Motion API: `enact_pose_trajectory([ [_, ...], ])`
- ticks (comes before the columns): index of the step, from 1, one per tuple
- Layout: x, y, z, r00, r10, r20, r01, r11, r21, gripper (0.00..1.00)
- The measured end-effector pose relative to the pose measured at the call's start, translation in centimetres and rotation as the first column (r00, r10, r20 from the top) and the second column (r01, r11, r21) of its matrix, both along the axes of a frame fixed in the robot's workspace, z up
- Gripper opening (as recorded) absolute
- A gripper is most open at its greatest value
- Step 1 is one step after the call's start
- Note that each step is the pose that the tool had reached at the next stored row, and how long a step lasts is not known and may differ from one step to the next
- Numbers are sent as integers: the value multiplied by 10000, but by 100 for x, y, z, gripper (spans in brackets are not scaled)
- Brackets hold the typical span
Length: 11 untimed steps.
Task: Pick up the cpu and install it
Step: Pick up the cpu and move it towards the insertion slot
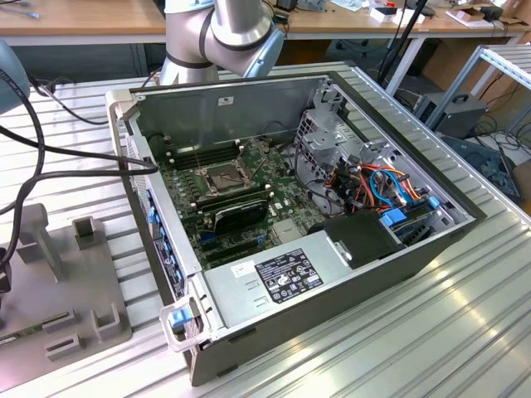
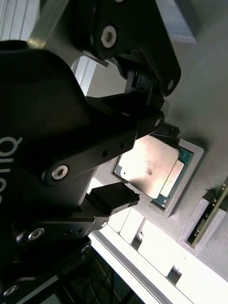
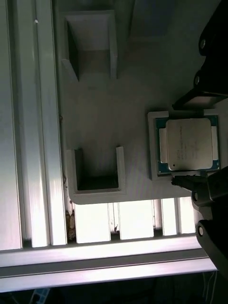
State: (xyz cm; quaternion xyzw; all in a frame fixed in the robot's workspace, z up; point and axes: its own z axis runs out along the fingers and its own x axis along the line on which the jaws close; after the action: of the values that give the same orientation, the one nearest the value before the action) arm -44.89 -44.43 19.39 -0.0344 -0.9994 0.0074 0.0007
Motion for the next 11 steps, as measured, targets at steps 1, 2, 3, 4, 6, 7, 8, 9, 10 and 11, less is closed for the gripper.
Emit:
enact_pose_trajectory([
  [1,1,2,-2,10000,19,1,-19,10000,-13,66],
  [2,0,2,-2,10000,75,-2,-75,10000,-40,66],
  [3,0,3,-3,9999,127,-5,-127,9999,-53,66],
  [4,0,2,-3,9998,182,-7,-183,9998,-65,66],
  [6,0,2,-4,9995,317,-10,-317,9995,-89,66],
  [7,0,3,-4,9992,411,-12,-411,9991,-102,66],
  [8,0,2,-5,9988,493,-14,-493,9987,-112,66],
  [9,0,3,-5,9984,559,-14,-560,9984,-119,66],
  [10,0,3,-6,9981,623,-14,-623,9980,-125,66],
  [11,0,3,-7,9979,647,-14,-647,9978,-127,66],
])
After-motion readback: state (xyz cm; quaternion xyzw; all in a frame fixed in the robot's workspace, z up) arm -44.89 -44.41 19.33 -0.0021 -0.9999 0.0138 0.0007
